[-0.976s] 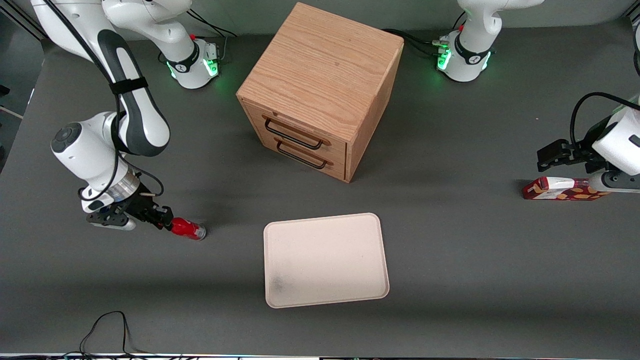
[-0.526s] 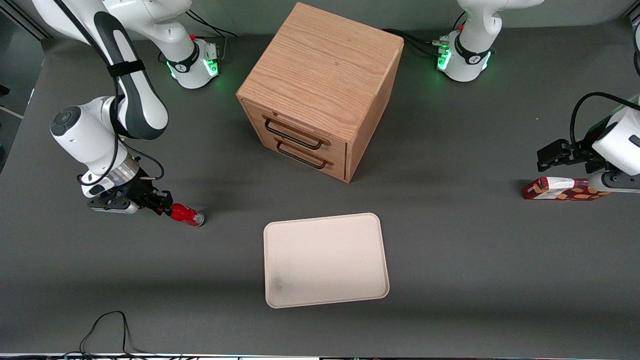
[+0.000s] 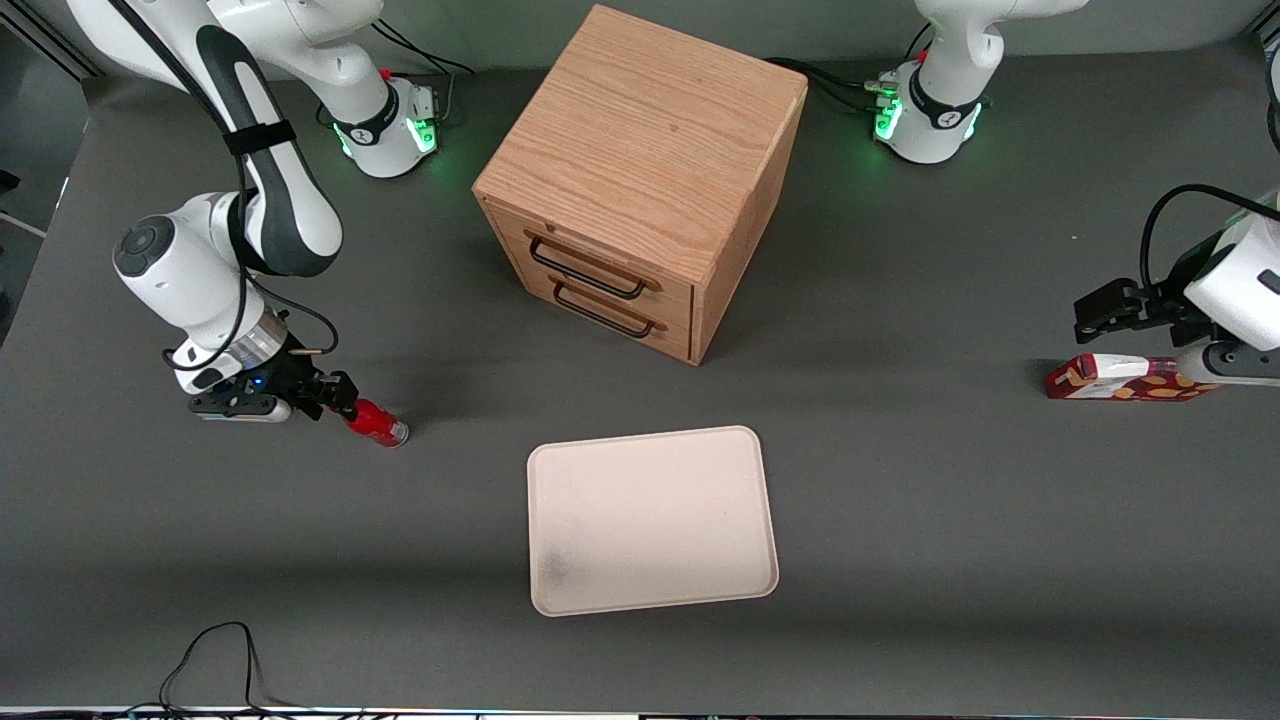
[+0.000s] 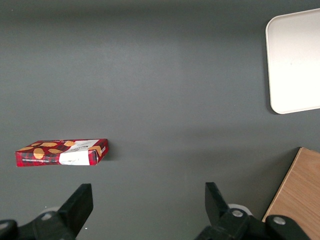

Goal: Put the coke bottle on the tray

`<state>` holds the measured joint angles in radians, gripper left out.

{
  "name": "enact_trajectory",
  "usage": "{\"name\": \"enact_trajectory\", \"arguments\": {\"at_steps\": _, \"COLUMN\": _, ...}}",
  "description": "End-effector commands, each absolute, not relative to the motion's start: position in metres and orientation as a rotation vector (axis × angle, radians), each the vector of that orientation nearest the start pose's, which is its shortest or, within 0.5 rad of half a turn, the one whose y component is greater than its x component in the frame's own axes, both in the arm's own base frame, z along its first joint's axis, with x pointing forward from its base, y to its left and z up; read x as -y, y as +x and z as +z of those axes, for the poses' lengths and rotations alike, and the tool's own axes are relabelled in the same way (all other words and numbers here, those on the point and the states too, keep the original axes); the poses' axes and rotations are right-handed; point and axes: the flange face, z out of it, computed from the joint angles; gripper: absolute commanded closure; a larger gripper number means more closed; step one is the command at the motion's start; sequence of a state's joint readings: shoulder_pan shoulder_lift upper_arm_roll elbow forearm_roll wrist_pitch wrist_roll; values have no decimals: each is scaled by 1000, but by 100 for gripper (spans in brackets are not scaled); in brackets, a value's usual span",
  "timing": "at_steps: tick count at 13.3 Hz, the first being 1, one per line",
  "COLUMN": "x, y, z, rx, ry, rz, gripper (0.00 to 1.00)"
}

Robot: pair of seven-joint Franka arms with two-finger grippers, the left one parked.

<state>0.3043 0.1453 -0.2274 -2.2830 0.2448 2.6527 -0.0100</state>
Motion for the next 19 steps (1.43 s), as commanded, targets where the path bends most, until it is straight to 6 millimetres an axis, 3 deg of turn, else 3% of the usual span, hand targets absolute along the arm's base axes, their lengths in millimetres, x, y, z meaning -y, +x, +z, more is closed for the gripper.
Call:
{"name": "enact_trajectory", "arguments": {"at_steps": 1, "x": -38, "y": 546, "z": 344, "rx": -129, "ry": -2997, "rz": -290, "gripper": 0}}
{"name": "enact_trajectory", "arguments": {"at_steps": 3, "x": -35, "y": 545, "z": 367, "rx": -130, "ry": -2981, "rz": -230, "gripper": 0}}
{"name": "enact_trajectory", "arguments": {"at_steps": 5, "x": -20, "y": 537, "z": 402, "rx": -136, "ry": -2967, "rz": -171, "gripper": 0}}
{"name": "enact_trajectory", "arguments": {"at_steps": 9, "x": 16, "y": 543, "z": 501, "rx": -92, "ry": -3024, "rz": 84, "gripper": 0}}
{"name": "enact_trajectory", "arguments": {"at_steps": 11, "x": 30, "y": 540, "z": 535, "rx": -103, "ry": -3019, "rz": 130, "gripper": 0}}
{"name": "enact_trajectory", "arguments": {"at_steps": 13, "x": 36, "y": 536, "z": 553, "rx": -114, "ry": -3015, "rz": 105, "gripper": 0}}
{"name": "enact_trajectory", "arguments": {"at_steps": 19, "x": 16, "y": 528, "z": 585, "rx": -74, "ry": -3131, "rz": 93, "gripper": 0}}
